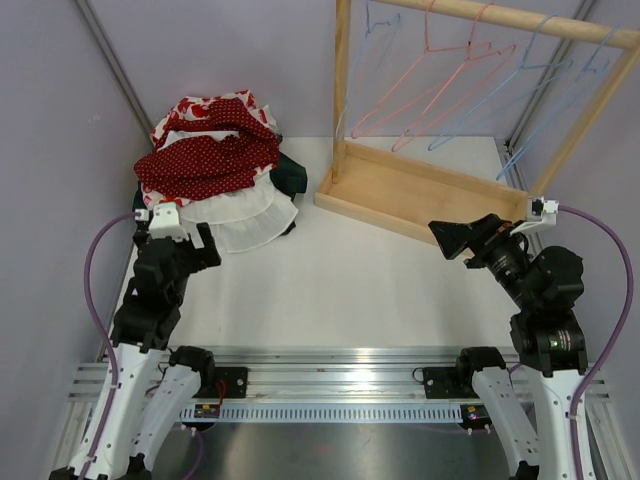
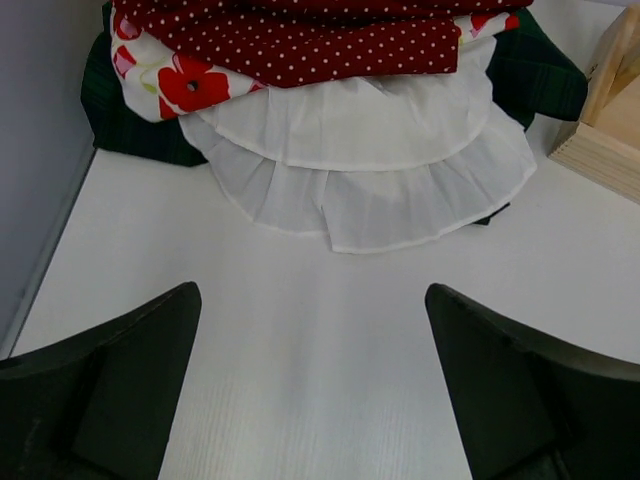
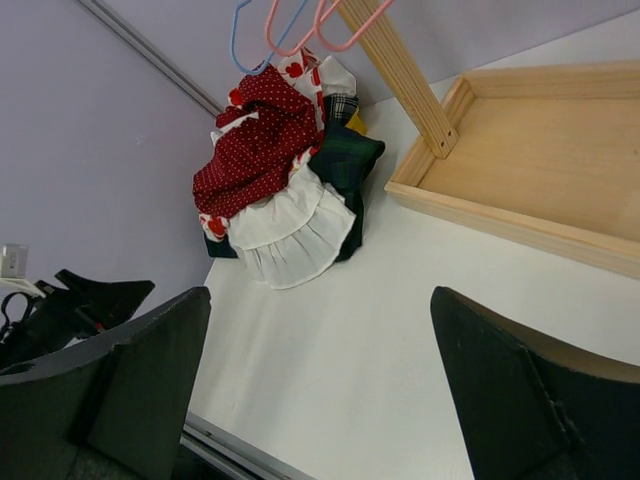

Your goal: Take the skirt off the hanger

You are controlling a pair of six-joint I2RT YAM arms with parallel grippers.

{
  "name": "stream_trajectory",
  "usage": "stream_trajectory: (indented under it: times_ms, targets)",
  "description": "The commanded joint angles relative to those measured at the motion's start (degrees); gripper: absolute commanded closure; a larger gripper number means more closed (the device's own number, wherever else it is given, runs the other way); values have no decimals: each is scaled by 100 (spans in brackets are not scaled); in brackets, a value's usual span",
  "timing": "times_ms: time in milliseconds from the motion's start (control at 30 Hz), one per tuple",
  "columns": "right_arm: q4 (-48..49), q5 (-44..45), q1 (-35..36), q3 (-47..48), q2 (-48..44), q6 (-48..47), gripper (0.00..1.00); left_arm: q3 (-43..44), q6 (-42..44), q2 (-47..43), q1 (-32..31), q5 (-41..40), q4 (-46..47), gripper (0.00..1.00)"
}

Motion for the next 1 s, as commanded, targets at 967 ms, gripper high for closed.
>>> stream_trajectory:
  times_ms: [967]
  targets:
    - [-360,937,1578,517,151,-1318,1,-3864,1609,4223,868,1400,10555,1]
